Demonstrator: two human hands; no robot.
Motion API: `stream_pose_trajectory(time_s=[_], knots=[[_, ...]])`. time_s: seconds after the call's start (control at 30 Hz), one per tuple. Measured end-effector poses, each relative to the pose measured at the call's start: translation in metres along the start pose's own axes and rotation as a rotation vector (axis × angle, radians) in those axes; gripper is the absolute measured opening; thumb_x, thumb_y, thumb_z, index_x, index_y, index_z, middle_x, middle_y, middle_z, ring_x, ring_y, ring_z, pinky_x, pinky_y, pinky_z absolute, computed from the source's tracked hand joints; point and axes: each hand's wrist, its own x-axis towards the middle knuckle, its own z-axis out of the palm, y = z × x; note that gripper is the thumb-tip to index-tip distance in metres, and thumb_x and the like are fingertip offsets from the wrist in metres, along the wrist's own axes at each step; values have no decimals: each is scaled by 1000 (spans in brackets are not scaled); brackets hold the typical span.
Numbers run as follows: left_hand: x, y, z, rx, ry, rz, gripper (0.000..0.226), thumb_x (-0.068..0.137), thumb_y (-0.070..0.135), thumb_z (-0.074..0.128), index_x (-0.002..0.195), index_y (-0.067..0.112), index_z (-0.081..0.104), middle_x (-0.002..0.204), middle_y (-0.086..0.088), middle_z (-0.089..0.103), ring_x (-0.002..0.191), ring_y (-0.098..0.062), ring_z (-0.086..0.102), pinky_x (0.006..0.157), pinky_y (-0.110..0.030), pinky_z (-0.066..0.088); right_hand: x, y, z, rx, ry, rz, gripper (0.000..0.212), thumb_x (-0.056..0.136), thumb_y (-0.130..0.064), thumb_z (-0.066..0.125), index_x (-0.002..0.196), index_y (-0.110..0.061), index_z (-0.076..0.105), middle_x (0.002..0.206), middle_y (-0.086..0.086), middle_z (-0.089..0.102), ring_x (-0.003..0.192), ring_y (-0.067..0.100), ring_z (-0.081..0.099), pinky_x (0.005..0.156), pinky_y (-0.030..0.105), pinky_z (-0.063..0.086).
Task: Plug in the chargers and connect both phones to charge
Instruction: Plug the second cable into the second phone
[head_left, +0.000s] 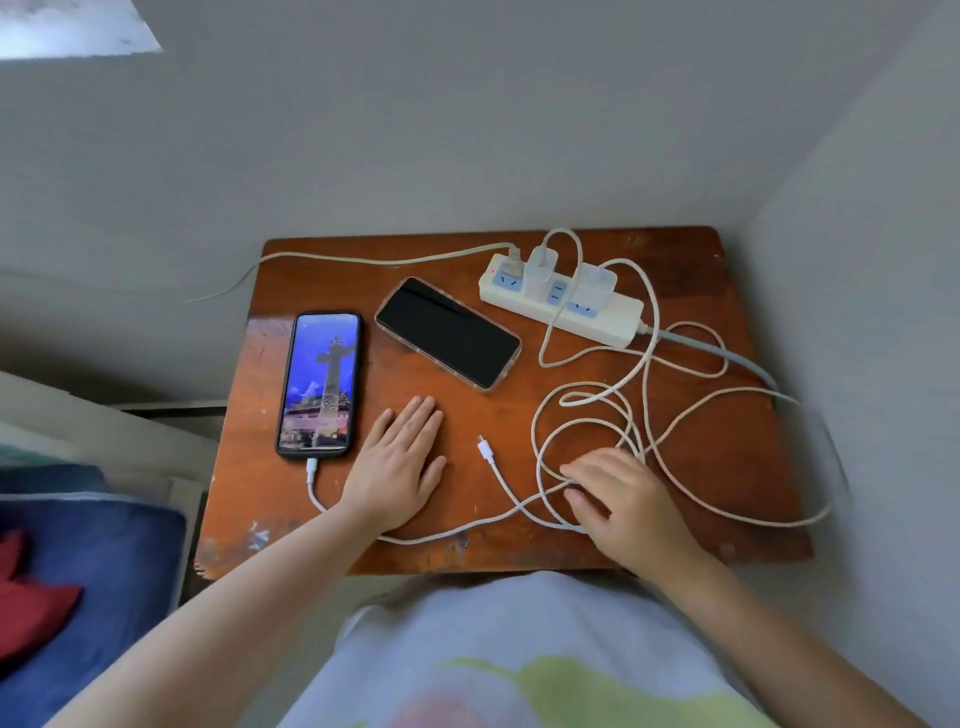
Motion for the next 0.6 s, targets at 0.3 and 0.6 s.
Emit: stream_pose_trajectory(time_s=[0.3,0.6], knots=[[-1,-5,5,-57,43,7,50,96,30,24,141,13,11,153,-6,13,140,-15,0,109,-27,-10,47,-50,63,-255,-273,384,34,89,-33,55,117,-14,55,114,5,64,105,21,55,91,35,38],[0,-10,8,-63,73,57,51,96,31,24,141,12,12,153,-7,13,141,-18,3,109,-29,-9,43,-62,57,-4,-75,557,19,91,-19,54,104,-9,61,102,8,67,89,19,58,80,26,35]])
